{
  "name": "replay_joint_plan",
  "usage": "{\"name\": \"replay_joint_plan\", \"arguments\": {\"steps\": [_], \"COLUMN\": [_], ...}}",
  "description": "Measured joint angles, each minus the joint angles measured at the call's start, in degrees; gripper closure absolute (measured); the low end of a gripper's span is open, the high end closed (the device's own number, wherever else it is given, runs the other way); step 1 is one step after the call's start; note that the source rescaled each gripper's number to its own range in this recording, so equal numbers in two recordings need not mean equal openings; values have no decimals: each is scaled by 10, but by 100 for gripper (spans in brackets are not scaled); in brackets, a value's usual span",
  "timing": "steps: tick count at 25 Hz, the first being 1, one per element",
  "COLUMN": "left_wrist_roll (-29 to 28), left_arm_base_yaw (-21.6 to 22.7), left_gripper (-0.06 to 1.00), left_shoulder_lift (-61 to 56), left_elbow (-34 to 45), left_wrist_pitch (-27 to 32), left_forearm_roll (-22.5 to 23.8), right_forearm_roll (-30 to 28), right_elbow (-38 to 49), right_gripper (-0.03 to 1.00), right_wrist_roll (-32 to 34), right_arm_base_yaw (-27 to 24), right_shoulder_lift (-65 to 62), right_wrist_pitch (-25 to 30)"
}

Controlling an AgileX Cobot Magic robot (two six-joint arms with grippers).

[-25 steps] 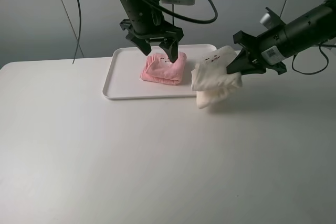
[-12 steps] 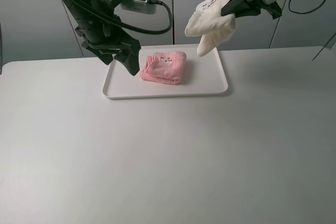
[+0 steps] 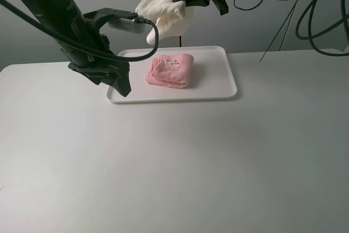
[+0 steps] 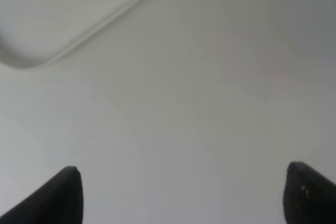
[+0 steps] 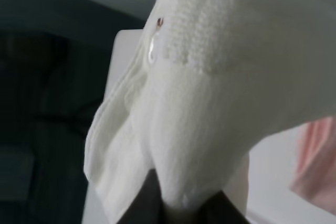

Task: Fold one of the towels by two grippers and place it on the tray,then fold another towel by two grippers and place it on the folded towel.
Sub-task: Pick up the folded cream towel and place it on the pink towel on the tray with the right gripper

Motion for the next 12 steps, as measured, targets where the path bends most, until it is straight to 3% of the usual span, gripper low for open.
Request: {"name": "replay_joint_plan", "arguments": {"steps": [9,12], "left_wrist_roll": [1,1], "left_arm_base_yaw": [0,0], "left_gripper": [-4,-4], "left_shoulder_lift": [0,0], "left_elbow": [0,0], "left_wrist_pitch": [-14,-14], "left_forearm_roll": [-2,-4], "right_forearm_roll": [219,251], "right_elbow": [-34,-34], "right_gripper": [88,88], "right_wrist_roll": [-5,-11], "right_arm_base_yaw": [1,1], "right_shoulder_lift": [99,113], "right_wrist_pitch": [0,-6]}}
